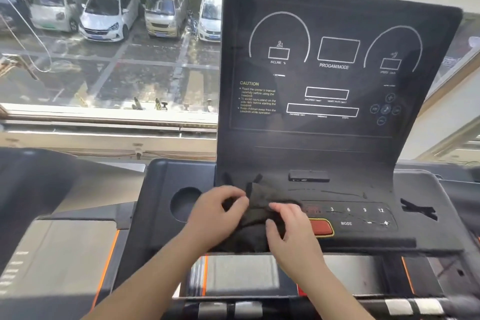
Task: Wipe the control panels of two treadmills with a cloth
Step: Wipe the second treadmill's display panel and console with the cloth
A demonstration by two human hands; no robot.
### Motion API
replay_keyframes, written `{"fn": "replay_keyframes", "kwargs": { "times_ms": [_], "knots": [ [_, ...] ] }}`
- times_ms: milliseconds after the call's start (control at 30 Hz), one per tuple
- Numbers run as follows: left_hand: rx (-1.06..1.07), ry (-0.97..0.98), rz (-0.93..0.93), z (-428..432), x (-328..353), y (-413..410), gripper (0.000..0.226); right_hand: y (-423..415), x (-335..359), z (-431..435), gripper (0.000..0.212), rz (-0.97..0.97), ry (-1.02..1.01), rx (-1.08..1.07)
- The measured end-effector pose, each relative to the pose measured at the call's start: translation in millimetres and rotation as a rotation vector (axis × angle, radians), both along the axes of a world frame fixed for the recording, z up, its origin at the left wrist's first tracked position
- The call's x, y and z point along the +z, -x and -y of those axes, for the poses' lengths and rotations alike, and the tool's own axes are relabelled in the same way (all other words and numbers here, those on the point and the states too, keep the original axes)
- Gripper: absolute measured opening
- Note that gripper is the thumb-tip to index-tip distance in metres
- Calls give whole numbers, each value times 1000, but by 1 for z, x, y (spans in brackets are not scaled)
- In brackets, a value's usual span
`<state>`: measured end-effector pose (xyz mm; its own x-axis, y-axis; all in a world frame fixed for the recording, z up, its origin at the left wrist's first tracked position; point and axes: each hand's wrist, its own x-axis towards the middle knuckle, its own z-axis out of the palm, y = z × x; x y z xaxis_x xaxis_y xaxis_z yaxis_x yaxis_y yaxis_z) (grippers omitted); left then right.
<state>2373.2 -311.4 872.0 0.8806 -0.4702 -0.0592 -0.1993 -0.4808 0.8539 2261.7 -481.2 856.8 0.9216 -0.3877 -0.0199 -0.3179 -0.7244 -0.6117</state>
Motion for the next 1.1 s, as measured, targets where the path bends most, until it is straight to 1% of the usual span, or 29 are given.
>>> {"fn": "replay_keyframes", "kwargs": {
  "times_ms": [67, 133, 200, 267, 333, 433, 500, 533, 633, 700, 767, 867, 933, 1033, 1100],
  "knots": [
    [185, -142, 124, -26, -13, -16, 15, -5, -4, -15, 59, -88, 233, 9],
    [235, -236, 136, -43, -34, -16, 10, -13, -9, -34, 72, -144, 437, 18],
    [199, -285, 198, -46, -49, -8, 7, -21, -11, -50, 82, -183, 546, 39],
    [199, -293, 252, -44, -55, -4, 9, -29, -15, -60, 83, -177, 589, 101],
    [232, -280, 250, -42, -55, -6, 8, -33, -16, -60, 77, -129, 598, 199],
    [235, -280, 237, -45, -57, -8, 9, -35, -13, -35, 58, -8, 545, 362],
    [224, -280, 231, -46, -56, -7, 10, -32, -14, -6, 47, 33, 530, 396],
    [221, -283, 233, -46, -57, -7, 11, -30, -16, 8, 45, 46, 539, 371],
    [213, -297, 231, -43, -55, -8, 12, -22, -22, 29, 47, 56, 564, 164],
    [211, -306, 220, -41, -54, -7, 12, -25, -24, 16, 48, 36, 609, 41],
    [214, -309, 214, -40, -53, -8, 12, -33, -23, -12, 43, 26, 637, 0],
    [222, -310, 206, -40, -55, -7, 14, -46, -23, -54, 38, 61, 588, 117],
    [225, -310, 202, -42, -57, -8, 15, -50, -23, -58, 38, 95, 544, 212],
    [225, -318, 202, -44, -57, -9, 15, -46, -22, -24, 41, 111, 506, 333],
    [227, -325, 196, -43, -55, -10, 16, -39, -21, 6, 44, 92, 508, 313]
  ]
}}
